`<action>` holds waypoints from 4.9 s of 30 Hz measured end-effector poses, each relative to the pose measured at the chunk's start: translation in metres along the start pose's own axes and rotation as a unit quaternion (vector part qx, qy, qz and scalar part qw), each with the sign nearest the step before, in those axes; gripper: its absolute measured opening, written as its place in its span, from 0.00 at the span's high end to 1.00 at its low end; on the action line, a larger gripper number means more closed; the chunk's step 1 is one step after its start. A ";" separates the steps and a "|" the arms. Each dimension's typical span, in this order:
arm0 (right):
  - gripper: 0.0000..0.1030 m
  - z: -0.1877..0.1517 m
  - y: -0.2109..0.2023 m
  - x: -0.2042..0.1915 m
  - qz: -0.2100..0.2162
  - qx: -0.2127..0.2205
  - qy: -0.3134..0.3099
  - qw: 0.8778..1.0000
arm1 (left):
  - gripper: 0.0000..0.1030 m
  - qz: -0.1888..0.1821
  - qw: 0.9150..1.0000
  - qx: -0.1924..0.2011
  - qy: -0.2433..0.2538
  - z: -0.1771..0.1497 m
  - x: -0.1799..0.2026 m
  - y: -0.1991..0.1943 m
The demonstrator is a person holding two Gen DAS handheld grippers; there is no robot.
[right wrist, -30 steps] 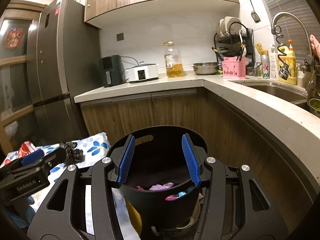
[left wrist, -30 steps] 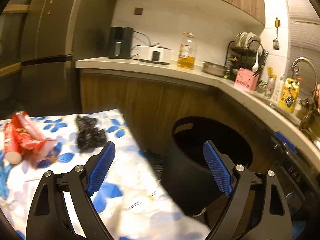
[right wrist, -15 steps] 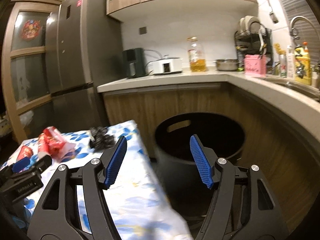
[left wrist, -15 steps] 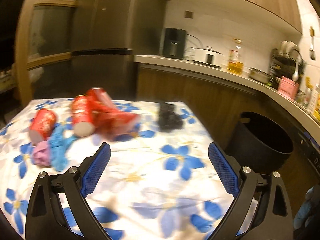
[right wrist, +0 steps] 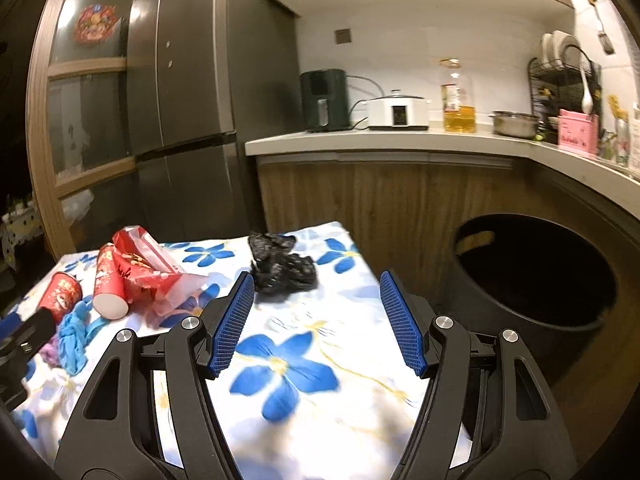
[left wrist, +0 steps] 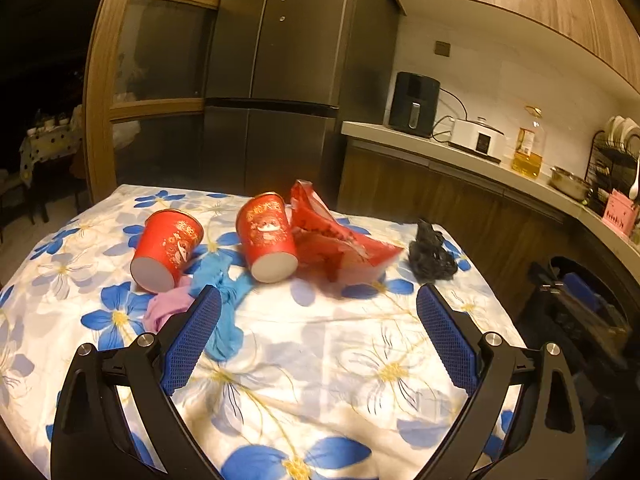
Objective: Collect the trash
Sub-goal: 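Grasp the black plastic bag with the right gripper while the left gripper grasps the red snack bag, then carry the red snack bag and black bag in both grippers over the bin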
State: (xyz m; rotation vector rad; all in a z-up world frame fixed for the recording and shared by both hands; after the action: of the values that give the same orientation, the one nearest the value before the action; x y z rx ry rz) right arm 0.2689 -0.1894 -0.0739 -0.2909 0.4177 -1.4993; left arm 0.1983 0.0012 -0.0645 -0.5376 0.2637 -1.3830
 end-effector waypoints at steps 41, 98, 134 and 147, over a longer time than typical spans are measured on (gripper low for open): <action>0.93 0.012 0.177 -0.037 0.014 -0.136 0.003 0.991 | 0.09 -0.008 1.000 0.008 0.007 0.027 0.019 0.056; 0.97 0.037 -0.004 0.002 0.058 0.020 0.015 0.998 | 1.00 -0.034 0.996 -0.065 -0.042 0.021 0.045 0.067; 0.97 0.050 -0.115 0.162 -0.058 0.093 0.067 0.992 | 1.00 -0.213 0.968 -0.002 0.135 0.015 0.257 -0.019; 0.97 0.050 -0.101 0.207 -0.064 0.084 0.089 0.990 | 1.00 -0.278 0.944 -0.015 0.176 0.006 0.323 -0.002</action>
State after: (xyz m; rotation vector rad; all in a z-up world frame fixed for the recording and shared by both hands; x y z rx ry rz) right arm 0.2051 -0.4044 -0.0032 -0.0521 0.4175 -1.6827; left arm 0.2586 -0.3123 -0.0161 -0.3985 0.4438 -2.0337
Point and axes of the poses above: each gripper's, at about its wrist camera, not at the fingertips, and y roughly the way its jaws point, x to its right, z to its top, the point moved 4 cm from there along y, roughly the way its jaws point, and after that the axes turned 5 degrees about -x, right-handed, at the moved point
